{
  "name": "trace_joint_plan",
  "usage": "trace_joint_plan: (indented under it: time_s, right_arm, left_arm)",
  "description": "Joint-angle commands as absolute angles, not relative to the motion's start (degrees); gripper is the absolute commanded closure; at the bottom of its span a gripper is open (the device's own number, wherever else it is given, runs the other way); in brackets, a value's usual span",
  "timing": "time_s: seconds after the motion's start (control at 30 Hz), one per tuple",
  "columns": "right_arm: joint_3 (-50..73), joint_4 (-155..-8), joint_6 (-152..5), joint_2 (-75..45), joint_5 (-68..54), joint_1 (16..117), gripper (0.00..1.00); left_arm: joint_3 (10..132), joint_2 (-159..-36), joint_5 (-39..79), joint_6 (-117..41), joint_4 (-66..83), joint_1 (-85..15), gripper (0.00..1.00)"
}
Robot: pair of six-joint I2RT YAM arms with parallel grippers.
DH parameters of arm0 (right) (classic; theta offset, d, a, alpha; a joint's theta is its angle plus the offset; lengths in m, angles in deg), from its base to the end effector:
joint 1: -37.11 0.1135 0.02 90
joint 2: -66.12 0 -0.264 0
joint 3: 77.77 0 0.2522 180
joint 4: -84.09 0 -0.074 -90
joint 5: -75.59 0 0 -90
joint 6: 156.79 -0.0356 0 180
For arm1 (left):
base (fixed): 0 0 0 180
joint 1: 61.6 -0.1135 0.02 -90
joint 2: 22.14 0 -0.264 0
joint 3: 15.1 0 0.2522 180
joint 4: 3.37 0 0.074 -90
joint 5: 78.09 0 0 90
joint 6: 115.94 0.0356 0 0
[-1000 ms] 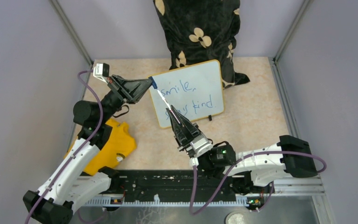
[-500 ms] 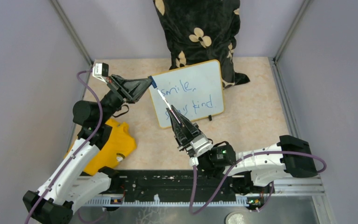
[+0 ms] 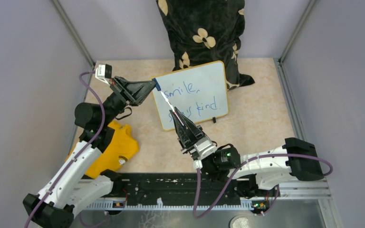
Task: Write a sentence on the whiteboard
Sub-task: Close the whiteboard marker at the center of the board.
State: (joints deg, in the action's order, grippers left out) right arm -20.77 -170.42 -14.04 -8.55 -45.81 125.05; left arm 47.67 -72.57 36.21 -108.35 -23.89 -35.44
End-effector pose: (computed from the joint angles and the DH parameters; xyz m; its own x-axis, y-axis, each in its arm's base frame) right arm 0.0274 0.2468 0.3789 0.6890 0.2553 -0.6783 -0.4862 0.8569 -0.1714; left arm 0.1619 -0.0959 0.4287 -0.6415 -0.6914 -0.3323 0.5768 -0.1492 -0.8031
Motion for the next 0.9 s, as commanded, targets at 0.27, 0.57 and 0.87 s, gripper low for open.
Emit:
trace_joint_plan:
  time_s: [0.27, 0.57, 0.87]
  right_arm:
    - [-18.39, -180.73, -13.98, -8.30, -45.77, 124.47, 1.00]
    - [-18.39, -180.76, -13.62, -8.13, -45.76, 124.48, 1.00]
    - [-18.39, -180.68, -13.50, -8.00, -45.77, 124.46, 1.00]
  left_arm:
    - [48.07, -71.10, 37.75, -107.56, -24.71, -34.70, 1.00]
    - [47.98, -71.09, 37.99, -107.22, -24.41, -34.13, 1.00]
    - [47.70, -71.22, 38.43, -106.70, -24.80, -32.87, 1.00]
